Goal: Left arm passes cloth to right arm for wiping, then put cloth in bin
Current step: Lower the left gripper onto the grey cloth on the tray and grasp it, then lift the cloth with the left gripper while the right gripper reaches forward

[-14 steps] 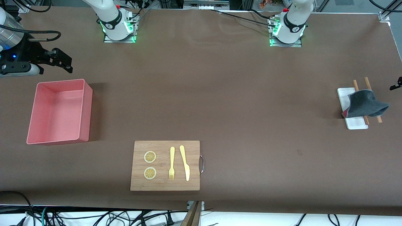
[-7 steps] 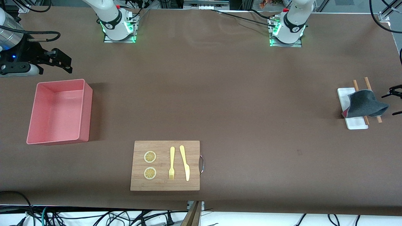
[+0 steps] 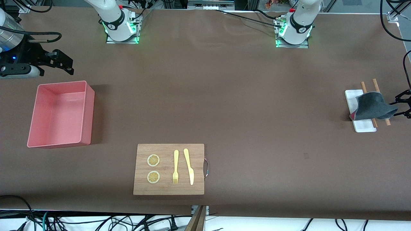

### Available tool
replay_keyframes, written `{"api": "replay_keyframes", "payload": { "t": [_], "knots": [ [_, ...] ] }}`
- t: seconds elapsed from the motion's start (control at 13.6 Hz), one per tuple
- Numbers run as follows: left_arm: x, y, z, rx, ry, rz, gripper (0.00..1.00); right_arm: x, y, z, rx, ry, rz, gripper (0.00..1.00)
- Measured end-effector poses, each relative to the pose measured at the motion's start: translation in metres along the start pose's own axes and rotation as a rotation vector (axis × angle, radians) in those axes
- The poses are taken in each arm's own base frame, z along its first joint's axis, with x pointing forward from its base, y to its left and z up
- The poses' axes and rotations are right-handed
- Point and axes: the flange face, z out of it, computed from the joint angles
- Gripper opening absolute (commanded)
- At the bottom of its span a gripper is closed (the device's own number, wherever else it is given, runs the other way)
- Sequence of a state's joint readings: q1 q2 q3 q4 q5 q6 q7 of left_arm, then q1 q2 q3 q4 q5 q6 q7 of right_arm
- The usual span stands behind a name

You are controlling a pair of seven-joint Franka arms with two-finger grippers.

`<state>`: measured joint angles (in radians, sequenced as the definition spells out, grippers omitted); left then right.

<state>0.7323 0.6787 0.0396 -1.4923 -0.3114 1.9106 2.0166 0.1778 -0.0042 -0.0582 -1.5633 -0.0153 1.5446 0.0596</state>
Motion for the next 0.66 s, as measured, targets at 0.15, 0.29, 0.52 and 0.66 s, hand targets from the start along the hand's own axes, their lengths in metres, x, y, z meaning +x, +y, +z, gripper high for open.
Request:
{"api": "replay_keyframes", "payload": {
  "t": [0.15, 0.29, 0.52, 0.66],
  "knots": [
    [0.003, 0.000, 0.000, -0.006, 0.004, 0.004, 0.00, 0.000, 0.000, 0.000, 0.000, 0.000, 0.001, 1.00],
    [0.006, -0.002, -0.001, -0.005, 0.006, 0.010, 0.00, 0.000, 0.000, 0.000, 0.000, 0.000, 0.001, 1.00],
    [0.015, -0.007, -0.011, 0.012, 0.004, 0.028, 0.00, 0.000, 0.000, 0.000, 0.000, 0.000, 0.001, 1.00],
    [0.039, -0.012, -0.033, 0.036, -0.009, 0.064, 0.00, 0.000, 0.000, 0.000, 0.000, 0.000, 0.001, 1.00]
  ]
}}
